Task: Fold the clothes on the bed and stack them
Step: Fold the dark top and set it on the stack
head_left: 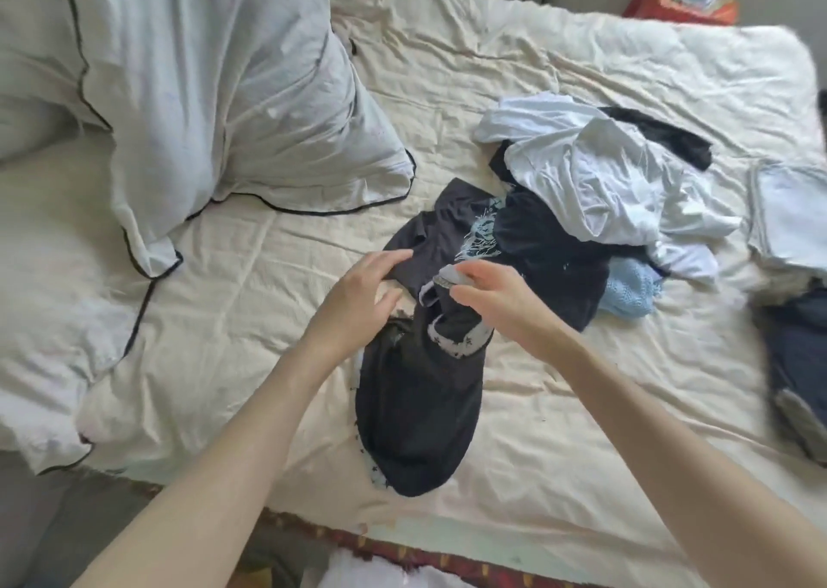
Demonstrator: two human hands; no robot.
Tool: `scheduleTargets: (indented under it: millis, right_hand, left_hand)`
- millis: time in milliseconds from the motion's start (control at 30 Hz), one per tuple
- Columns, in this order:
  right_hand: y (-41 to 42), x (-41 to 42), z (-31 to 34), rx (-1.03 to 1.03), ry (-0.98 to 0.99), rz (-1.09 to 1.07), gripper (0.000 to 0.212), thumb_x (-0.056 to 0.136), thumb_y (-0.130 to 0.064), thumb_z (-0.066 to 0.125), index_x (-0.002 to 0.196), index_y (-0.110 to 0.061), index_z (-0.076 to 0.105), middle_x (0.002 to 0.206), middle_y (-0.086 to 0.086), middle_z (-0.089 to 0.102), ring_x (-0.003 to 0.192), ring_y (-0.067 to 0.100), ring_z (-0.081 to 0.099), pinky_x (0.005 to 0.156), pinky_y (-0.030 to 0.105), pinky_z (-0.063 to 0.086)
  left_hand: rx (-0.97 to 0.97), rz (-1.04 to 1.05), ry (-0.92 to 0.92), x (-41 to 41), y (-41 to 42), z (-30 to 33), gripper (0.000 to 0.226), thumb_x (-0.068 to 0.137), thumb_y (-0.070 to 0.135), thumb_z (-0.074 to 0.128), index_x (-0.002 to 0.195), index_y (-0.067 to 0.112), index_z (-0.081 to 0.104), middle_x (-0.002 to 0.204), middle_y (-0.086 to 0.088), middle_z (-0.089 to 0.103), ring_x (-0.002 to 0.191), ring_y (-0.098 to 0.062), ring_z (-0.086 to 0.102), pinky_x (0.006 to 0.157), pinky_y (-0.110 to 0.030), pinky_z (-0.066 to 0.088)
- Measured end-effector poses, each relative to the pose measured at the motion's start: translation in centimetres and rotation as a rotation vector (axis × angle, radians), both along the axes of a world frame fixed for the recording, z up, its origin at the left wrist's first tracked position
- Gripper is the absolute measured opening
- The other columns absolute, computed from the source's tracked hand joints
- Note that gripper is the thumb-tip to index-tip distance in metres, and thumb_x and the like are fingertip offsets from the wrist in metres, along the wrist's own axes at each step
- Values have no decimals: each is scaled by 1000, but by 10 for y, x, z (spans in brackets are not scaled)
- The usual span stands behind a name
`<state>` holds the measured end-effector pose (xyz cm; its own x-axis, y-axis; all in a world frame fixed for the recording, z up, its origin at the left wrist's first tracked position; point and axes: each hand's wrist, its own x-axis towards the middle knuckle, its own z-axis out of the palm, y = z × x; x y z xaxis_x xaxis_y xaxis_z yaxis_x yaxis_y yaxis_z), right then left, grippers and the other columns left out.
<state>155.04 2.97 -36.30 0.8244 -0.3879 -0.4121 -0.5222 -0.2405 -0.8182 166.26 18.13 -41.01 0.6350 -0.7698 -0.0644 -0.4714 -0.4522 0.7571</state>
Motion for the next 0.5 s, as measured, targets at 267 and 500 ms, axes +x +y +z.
scheduleTargets:
  millis: [267,500]
  right_hand:
    - [51,7,151,-372,-157,277,15,82,-7,54,84,-19,63,73,-8,57,63,4,49,56,21,36]
    - [55,3,219,-822,-298,387,29,84,2,48,106,-11,62,101,-1,51,90,15,46,67,19,27]
  left_hand:
    - [-108,-144,-62,-2,33,131,29,89,16,64,118,20,62,110,13,63,102,1,54,86,-9,38]
    - [-58,-90,-178,1,87,238,17,83,29,70,82,22,55,76,7,53,72,-7,50,73,-22,40]
